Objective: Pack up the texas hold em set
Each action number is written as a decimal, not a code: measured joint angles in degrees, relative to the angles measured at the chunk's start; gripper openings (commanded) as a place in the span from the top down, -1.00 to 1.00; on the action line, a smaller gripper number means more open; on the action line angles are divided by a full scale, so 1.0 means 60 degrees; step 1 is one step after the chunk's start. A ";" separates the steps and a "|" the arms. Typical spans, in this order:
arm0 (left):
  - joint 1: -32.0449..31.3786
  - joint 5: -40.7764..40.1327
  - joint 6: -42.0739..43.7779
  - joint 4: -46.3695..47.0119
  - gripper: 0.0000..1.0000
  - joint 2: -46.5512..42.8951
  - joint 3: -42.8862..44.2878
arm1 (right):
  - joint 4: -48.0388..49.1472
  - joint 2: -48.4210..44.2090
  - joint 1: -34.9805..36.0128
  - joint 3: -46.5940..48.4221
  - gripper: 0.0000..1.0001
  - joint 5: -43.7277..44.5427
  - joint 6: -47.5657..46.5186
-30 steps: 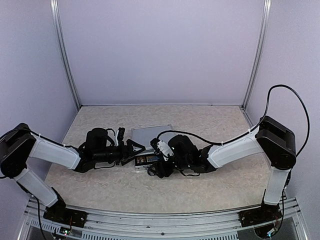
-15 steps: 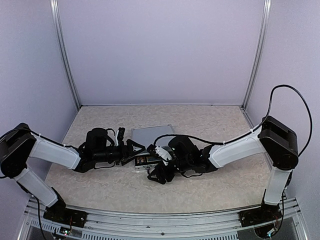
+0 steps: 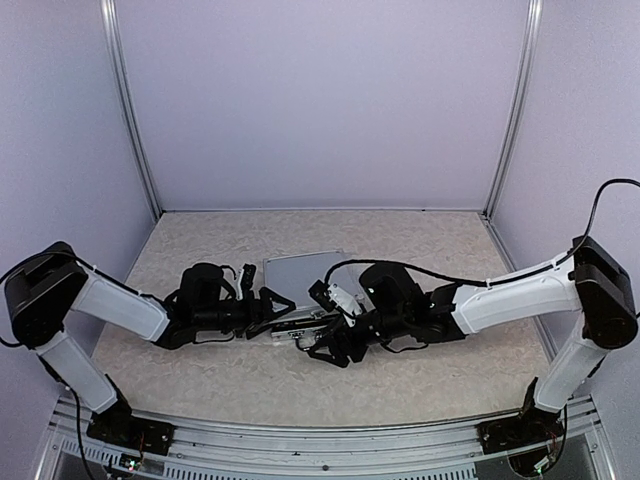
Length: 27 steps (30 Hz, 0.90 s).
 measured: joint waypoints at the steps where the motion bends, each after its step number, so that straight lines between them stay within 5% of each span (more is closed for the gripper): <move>1: -0.0029 -0.0015 -0.0018 0.0069 -0.73 0.0018 -0.0015 | 0.0044 -0.0127 0.0000 -0.0117 -0.38 0.0015 0.0106; 6: -0.0113 -0.0095 -0.0138 0.0444 -0.97 0.0055 -0.0146 | 0.0379 -0.0273 0.0000 -0.0685 -0.39 0.0149 0.0954; 13: -0.0284 -0.0310 -0.0200 0.0106 -0.98 -0.0441 -0.0361 | 0.1515 -0.0273 0.0000 -0.1723 -0.39 0.0219 0.2422; 27: -0.0557 -0.2025 -0.0080 -0.2601 -0.98 -0.4346 -0.0510 | 0.2401 -0.0120 -0.0004 -0.1402 -0.43 0.1213 0.4346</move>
